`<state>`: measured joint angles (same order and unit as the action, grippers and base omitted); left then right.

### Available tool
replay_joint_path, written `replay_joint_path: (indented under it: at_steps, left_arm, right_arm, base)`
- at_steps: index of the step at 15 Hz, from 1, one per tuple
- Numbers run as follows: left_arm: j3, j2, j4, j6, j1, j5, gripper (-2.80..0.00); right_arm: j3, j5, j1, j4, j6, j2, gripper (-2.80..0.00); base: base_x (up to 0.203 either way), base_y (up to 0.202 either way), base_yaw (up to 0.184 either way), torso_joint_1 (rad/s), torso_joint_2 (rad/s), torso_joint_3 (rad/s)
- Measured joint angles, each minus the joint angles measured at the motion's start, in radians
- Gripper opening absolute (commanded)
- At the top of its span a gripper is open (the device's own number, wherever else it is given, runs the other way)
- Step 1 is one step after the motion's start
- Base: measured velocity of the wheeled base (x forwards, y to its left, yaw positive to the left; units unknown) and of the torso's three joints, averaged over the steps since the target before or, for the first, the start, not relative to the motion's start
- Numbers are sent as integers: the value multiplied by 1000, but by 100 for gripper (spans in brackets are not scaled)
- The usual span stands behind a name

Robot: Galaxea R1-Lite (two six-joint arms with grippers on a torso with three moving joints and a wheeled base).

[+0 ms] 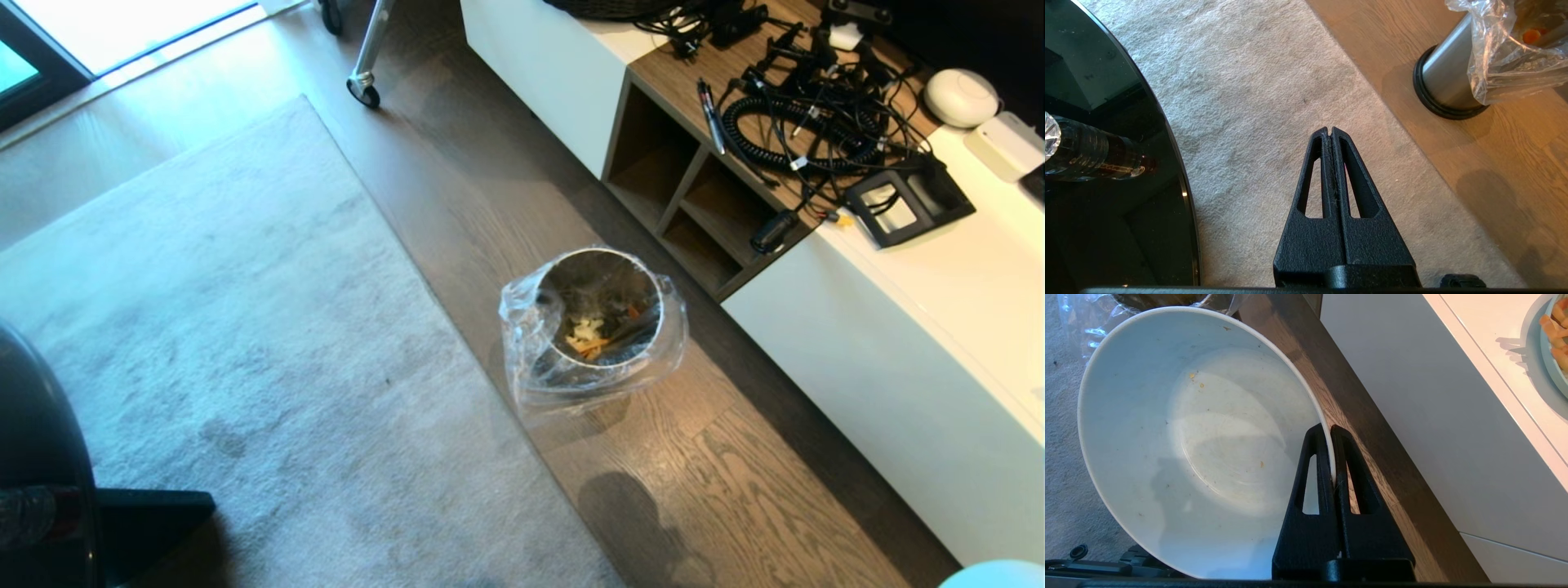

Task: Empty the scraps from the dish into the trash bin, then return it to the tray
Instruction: Put the bowl back to the table

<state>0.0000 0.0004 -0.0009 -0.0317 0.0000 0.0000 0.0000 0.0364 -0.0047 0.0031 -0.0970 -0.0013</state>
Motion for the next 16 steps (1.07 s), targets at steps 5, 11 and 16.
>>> replay_joint_path:
  at_steps: [5,11,16]
  left_arm:
    - [0,0,1,1,0,1,-280]
    - [0,0,2,-1,0,0,-280]
    - [0,0,1,-5,0,0,-280]
  right_arm:
    - [0,-1,0,0,0,0,-280]
    - [0,-1,0,0,0,0,-280]
    - [0,0,0,0,0,0,-280]
  base:
    - [0,0,0,0,0,0]
    - [0,0,0,3,1,86]
    - [0,0,0,2,3,197]
